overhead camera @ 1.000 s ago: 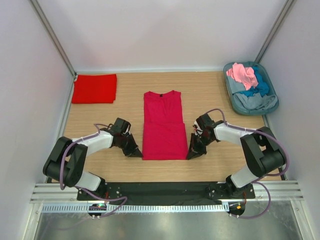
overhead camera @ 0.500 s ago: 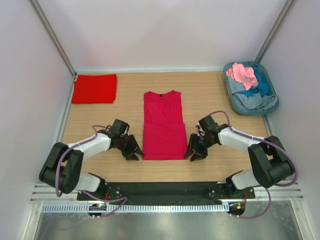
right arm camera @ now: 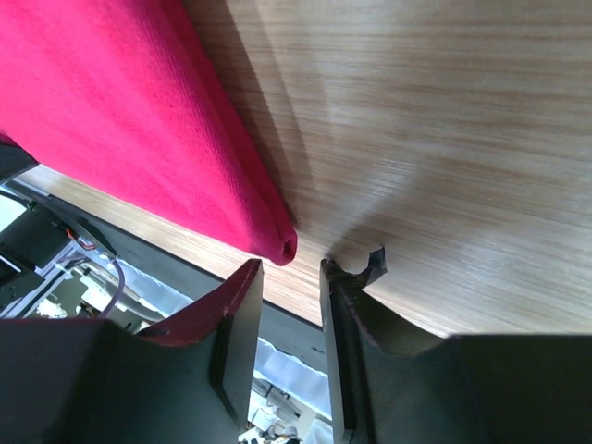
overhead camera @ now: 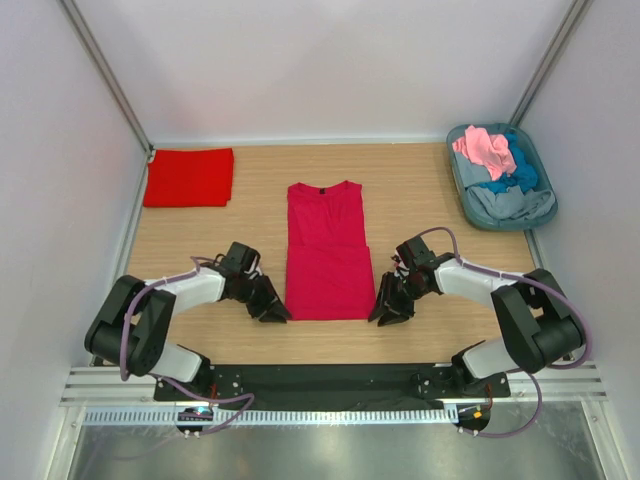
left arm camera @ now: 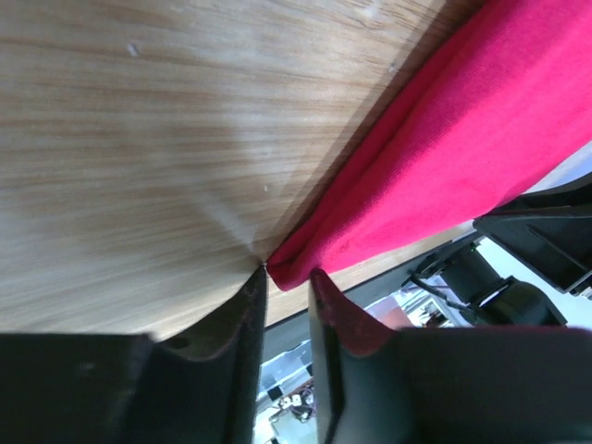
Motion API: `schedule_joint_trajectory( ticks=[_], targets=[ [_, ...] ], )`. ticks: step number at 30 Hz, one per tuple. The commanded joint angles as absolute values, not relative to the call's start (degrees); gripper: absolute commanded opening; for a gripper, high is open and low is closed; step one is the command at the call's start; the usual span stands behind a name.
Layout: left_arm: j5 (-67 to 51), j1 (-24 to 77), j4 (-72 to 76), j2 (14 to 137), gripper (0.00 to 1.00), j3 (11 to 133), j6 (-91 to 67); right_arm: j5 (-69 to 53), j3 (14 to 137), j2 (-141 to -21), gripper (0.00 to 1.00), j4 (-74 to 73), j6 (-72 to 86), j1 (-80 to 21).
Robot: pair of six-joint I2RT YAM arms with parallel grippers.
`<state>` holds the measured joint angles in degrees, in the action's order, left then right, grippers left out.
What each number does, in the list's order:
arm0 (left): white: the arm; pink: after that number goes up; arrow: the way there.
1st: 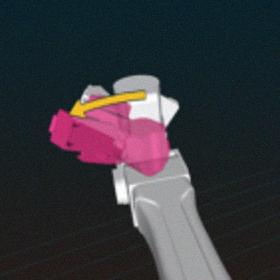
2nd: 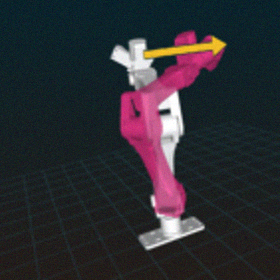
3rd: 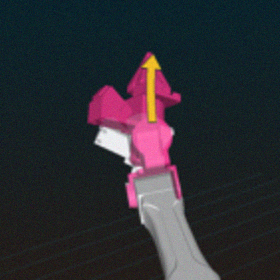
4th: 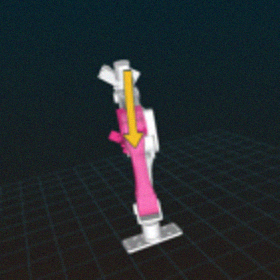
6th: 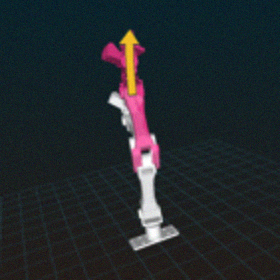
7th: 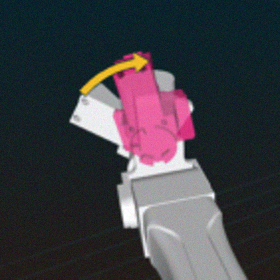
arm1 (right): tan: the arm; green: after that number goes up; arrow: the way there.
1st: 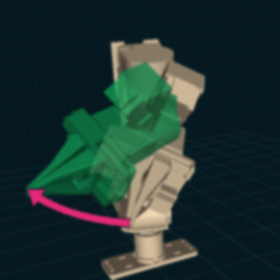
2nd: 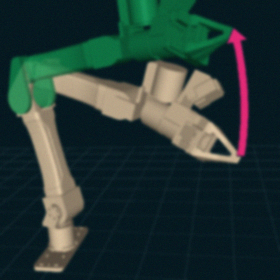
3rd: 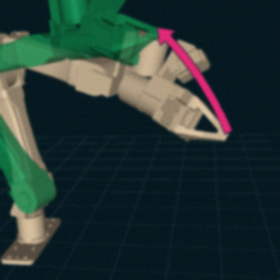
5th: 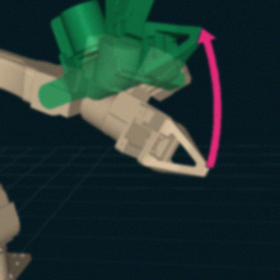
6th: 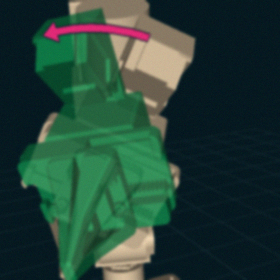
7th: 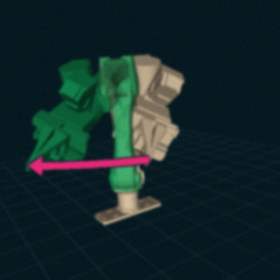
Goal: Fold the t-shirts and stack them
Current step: Fold the tshirt
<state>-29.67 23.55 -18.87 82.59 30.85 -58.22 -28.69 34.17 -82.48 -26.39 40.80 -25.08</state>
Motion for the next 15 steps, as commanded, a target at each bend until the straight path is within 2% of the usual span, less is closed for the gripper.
schedule_joint_trajectory(
  ticks=[1, 2, 4, 6, 8, 15],
  targets=[
    [-25.4, 23.8, -17.4, 85.4, 0.21, 30.6, -56.9, -26.9, 35.0, -83.5, 0.38, -24.7, 40.7, -25.5],
    [-25.4, 23.7, -17.5, 85.5, 0.1, 30.8, -56.9, -26.8, 35.3, -83.6, 0.35, -24.6, 40.5, -25.4],
    [-25.7, 23.8, -17.7, 85.3, 0.01, 31.1, -57.0, -26.4, 35.7, -83.7, 0.22, -24.7, 40.3, -25.4],
    [-26.1, 23.8, -17.8, 84.0, 0.01, 30.9, -57.5, -25.8, 36.1, -83.2, 0.08, -25.2, 40.2, -25.5],
    [-26.5, 23.8, -18.8, 82.3, 0.01, 30.9, -58.5, -25.5, 36.6, -81.5, 0.01, -26.7, 40.0, -25.5],
    [-24.3, 23.9, -26.0, 71.5, 0.01, 30.3, -61.8, -22.2, 38.1, -72.7, 0.01, -33.5, 38.9, -25.5]
  ],
)
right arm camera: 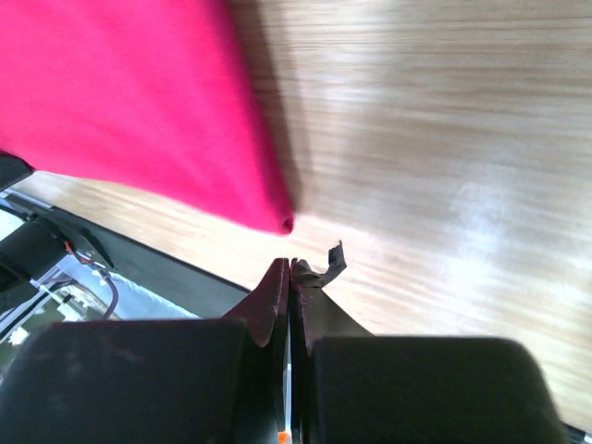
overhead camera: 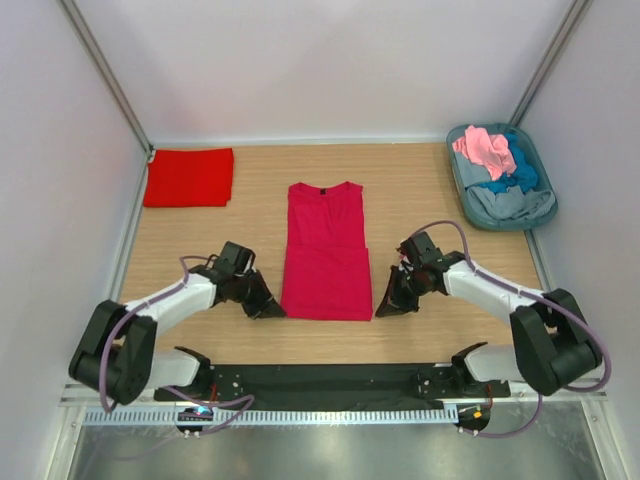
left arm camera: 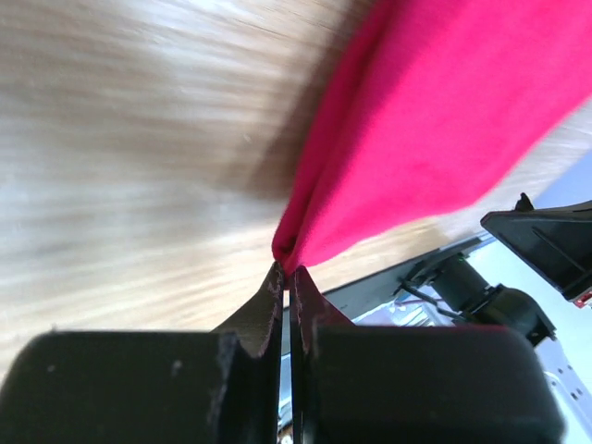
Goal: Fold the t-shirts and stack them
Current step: Fold the tshirt
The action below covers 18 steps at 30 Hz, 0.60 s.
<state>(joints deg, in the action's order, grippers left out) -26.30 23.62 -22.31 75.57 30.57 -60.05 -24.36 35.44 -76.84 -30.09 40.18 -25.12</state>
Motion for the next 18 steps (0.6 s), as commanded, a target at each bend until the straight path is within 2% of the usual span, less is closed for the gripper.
schedule_joint_trajectory(
  ticks=[1, 4, 5, 8, 11, 18],
  targets=[
    [-24.0, 23.8, -26.2, 70.1, 0.0, 30.3, -62.0, -21.9, 38.2, -72.1, 0.01, -34.4, 38.9, -25.4],
    [-23.6, 23.9, -26.6, 69.6, 0.01, 30.1, -62.1, -22.6, 37.9, -70.0, 0.01, -34.5, 40.2, -25.5],
    [-23.6, 23.9, -26.6, 70.5, 0.01, 30.0, -62.1, -22.8, 37.7, -69.9, 0.13, -34.3, 40.6, -25.6],
    [-23.6, 23.9, -26.5, 72.2, 0.0, 29.5, -61.3, -24.5, 36.9, -70.2, 0.35, -31.4, 42.4, -26.3],
    [-23.4, 24.1, -26.6, 73.1, 0.0, 29.2, -60.5, -25.0, 36.2, -72.2, 0.44, -28.4, 43.6, -28.0],
    [-22.7, 24.1, -26.5, 76.0, 0.0, 28.7, -59.5, -24.8, 33.8, -78.0, 0.45, -21.2, 45.6, -30.8]
  ],
)
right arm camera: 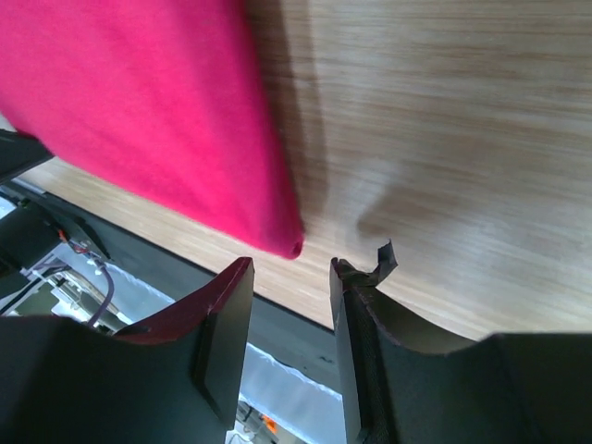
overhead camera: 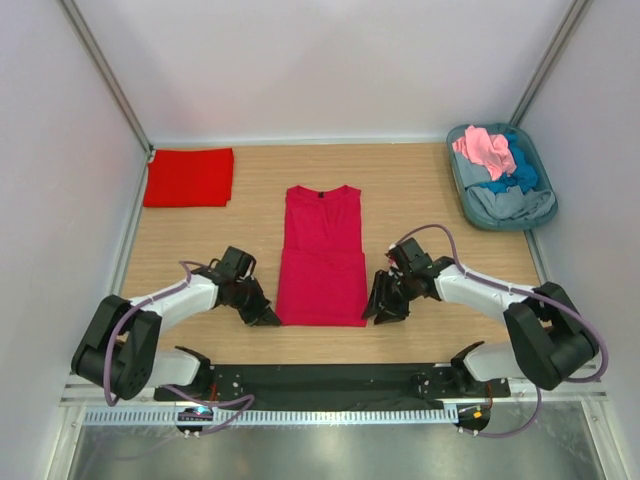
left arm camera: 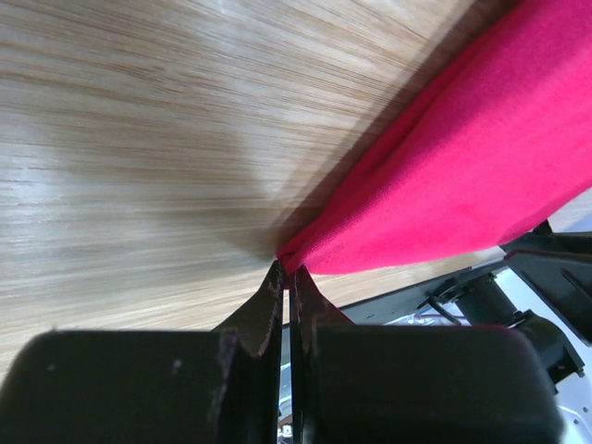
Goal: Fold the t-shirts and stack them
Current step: Fold the tshirt
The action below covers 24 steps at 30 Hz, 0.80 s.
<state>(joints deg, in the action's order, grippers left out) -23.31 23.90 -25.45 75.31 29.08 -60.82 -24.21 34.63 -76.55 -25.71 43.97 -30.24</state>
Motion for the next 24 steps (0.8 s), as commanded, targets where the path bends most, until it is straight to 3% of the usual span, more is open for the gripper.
schedule_joint_trajectory(
  ticks=[1, 12, 15, 16, 18, 24],
  targets=[
    [-22.8, 24.1, -26.5, 76.5, 0.0, 28.7, -59.4, -24.7, 33.7, -79.4, 0.45, -20.3, 45.6, -31.4],
    [-22.6, 24.3, -26.6, 76.6, 0.0, 29.0, -59.1, -22.0, 34.3, -81.2, 0.38, -18.6, 47.5, -35.2],
    [-22.7, 24.3, -26.6, 76.3, 0.0, 29.4, -59.0, -20.2, 34.9, -80.1, 0.24, -19.2, 47.3, -35.3],
    [-22.7, 24.3, -26.8, 76.3, 0.0, 29.3, -59.0, -19.5, 35.2, -79.7, 0.13, -20.0, 47.1, -35.3],
    [-22.5, 24.3, -27.0, 76.2, 0.01, 29.7, -58.6, -17.9, 35.7, -79.1, 0.01, -21.3, 46.3, -35.2],
    [-22.0, 24.3, -30.7, 75.0, 0.0, 31.2, -58.2, -16.0, 35.8, -74.9, 0.01, -24.9, 45.7, -35.3]
  ],
)
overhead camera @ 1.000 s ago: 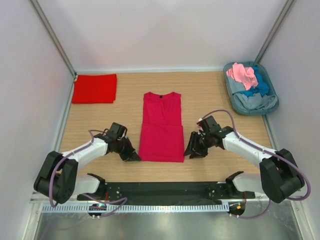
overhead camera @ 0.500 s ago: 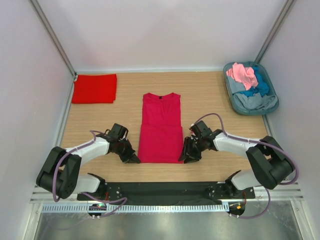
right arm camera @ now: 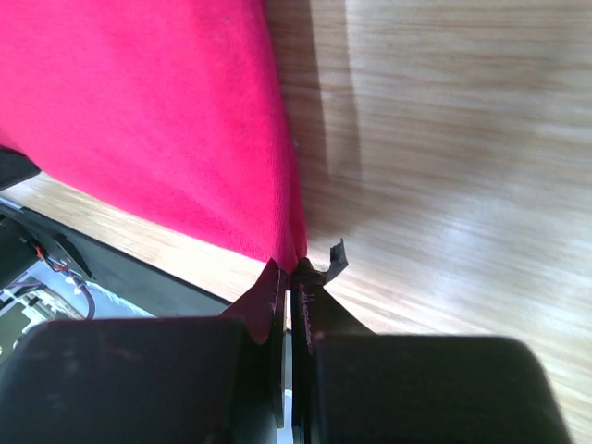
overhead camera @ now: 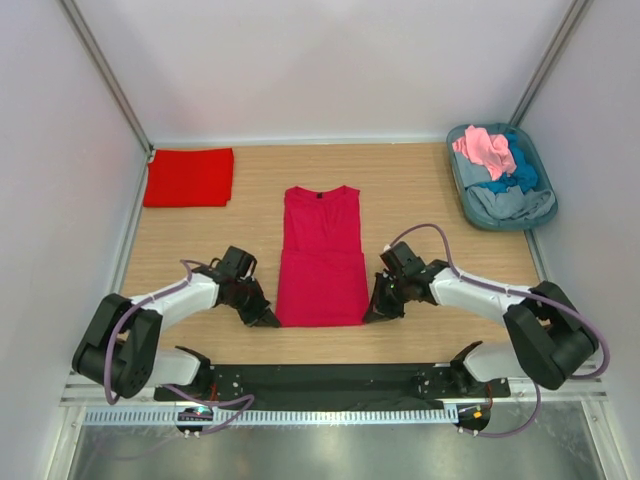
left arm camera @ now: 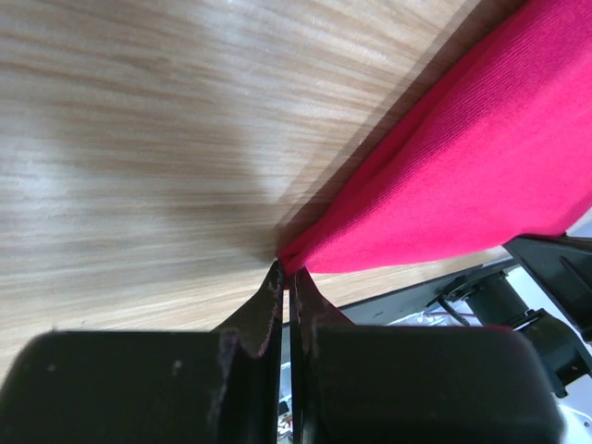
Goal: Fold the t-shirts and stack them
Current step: Fold the tshirt
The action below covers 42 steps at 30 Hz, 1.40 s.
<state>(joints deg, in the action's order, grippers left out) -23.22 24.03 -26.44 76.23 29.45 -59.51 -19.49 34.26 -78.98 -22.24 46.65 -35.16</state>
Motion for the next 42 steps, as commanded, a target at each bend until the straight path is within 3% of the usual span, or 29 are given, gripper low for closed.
schedule_joint_trajectory(
  ticks=[1, 9, 16, 26, 42],
  targets=[
    [-22.0, 24.3, -32.1, 74.4, 0.0, 31.4, -58.2, -15.7, 35.6, -74.2, 0.01, -25.3, 45.7, -35.3],
    [-21.8, 24.6, -36.3, 66.2, 0.01, 32.4, -60.4, -14.9, 36.0, -68.1, 0.01, -30.4, 46.2, -35.6],
    [-18.0, 24.4, -43.0, 62.5, 0.01, 41.8, -60.7, -10.3, 46.3, -66.8, 0.01, -38.7, 43.3, -35.6],
    [-8.3, 24.2, -49.2, 68.5, 0.0, 59.9, -57.5, -4.0, 61.4, -72.9, 0.01, -44.8, 39.6, -35.4],
    [-6.9, 18.1, -36.2, 90.1, 0.01, 82.3, -52.2, -4.4, 85.3, -94.2, 0.01, -42.6, 34.4, -26.6]
  ],
)
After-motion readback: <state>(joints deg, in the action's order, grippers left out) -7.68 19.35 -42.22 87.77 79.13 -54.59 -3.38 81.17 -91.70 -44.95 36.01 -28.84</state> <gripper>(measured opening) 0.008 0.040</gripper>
